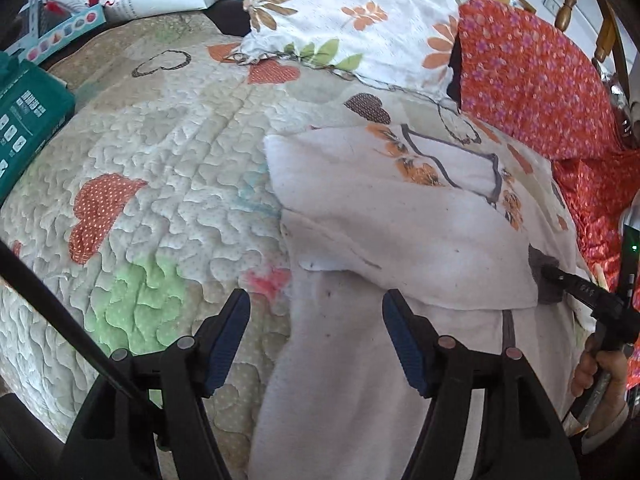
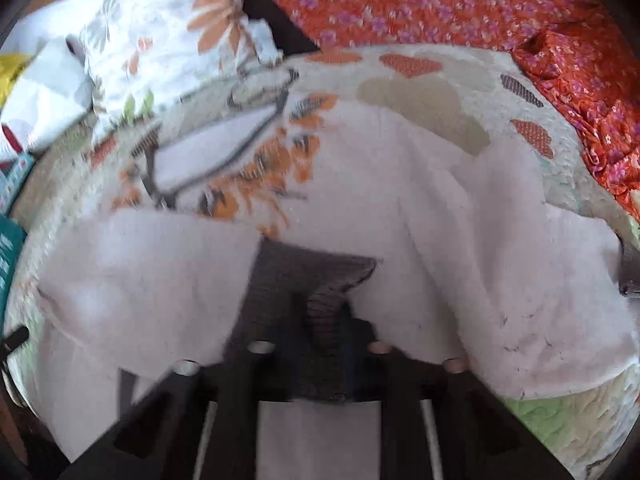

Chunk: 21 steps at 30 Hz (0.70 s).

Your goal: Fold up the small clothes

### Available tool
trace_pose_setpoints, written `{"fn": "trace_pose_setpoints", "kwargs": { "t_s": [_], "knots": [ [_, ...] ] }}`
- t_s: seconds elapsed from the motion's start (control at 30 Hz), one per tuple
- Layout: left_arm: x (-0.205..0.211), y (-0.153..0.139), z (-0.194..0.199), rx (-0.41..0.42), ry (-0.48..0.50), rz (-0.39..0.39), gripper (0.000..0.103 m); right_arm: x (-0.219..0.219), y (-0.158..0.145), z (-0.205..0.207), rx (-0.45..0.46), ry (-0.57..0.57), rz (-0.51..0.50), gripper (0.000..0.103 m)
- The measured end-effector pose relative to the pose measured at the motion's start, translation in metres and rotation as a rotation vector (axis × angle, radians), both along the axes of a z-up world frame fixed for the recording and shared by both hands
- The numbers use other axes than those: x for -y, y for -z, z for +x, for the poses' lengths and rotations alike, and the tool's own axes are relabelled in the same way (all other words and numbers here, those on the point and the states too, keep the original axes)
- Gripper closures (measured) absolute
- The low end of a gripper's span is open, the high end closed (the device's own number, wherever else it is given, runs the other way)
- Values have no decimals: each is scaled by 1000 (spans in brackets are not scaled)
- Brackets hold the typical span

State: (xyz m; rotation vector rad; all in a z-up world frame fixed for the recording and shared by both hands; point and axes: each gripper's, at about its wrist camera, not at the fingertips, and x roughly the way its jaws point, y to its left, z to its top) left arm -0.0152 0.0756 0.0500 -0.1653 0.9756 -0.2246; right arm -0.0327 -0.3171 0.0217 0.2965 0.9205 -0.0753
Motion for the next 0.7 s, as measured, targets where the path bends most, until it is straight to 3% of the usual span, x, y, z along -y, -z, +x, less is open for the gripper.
{"fn": "trace_pose_setpoints", "kwargs": {
  "t_s": [0.17,0.23,0.3,0.33,0.4,0.47,0.57,0.7],
  "knots": [
    [5,7,4,-27,-5,-40,35,33,3,3,-72,141,-156,95],
    [8,6,1,-27,5,-63,35,44,-1,-6,-93,110,-127,95],
    [10,3,-2,-18,11,-69,35,61,-21,-22,-59,116,-95,93],
    [11,1,-4,-8,15,-67,35,69,-29,-29,-45,123,-95,91],
    [11,-2,-8,2,20,-67,35,94,-51,-50,-17,150,-123,71],
    [11,-4,-10,5,23,-78,35,127,-70,-78,-3,201,-208,62],
    [11,-3,-11,0,20,-88,34,155,-80,-102,-39,214,-364,58],
    [14,5,-9,-25,12,-84,34,160,-64,-110,-123,86,-463,57]
  ]
}}
